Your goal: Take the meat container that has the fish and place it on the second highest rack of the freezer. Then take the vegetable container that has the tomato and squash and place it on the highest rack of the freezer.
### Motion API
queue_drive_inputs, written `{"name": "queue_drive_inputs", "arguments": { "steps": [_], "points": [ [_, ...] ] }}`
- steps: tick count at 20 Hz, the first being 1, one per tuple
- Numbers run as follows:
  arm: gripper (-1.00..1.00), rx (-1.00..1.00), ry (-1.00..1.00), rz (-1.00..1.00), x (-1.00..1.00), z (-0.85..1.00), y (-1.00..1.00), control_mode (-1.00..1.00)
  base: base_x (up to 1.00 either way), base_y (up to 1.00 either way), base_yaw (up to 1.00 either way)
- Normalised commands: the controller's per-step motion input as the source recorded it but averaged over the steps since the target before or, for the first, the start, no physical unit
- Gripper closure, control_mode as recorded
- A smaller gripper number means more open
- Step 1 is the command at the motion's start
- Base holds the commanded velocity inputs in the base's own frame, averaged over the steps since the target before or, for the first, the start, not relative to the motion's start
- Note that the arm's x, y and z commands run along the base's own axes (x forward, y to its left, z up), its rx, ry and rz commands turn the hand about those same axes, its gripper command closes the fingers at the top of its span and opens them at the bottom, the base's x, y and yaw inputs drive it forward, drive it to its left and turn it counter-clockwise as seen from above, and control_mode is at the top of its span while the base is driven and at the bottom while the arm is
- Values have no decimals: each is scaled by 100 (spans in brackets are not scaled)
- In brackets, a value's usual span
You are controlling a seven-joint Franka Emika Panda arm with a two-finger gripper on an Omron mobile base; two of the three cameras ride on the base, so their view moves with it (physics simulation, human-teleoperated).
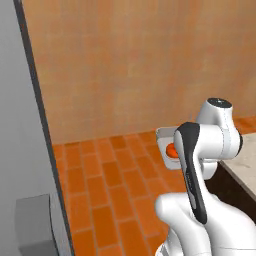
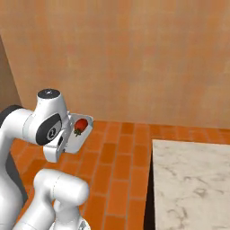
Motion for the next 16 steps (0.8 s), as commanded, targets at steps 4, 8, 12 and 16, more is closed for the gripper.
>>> {"name": "queue_drive_inputs", "arguments": {
  "steps": [4, 8, 12, 16],
  "points": [
    [100, 0, 0, 0, 0, 0, 0, 100, 100, 0, 26],
    [100, 0, 0, 0, 0, 0, 0, 100, 100, 0, 32],
    [100, 0, 0, 0, 0, 0, 0, 100, 83, -5, 55],
    [100, 0, 0, 0, 0, 0, 0, 100, 7, 0, 96]
  ]
}}
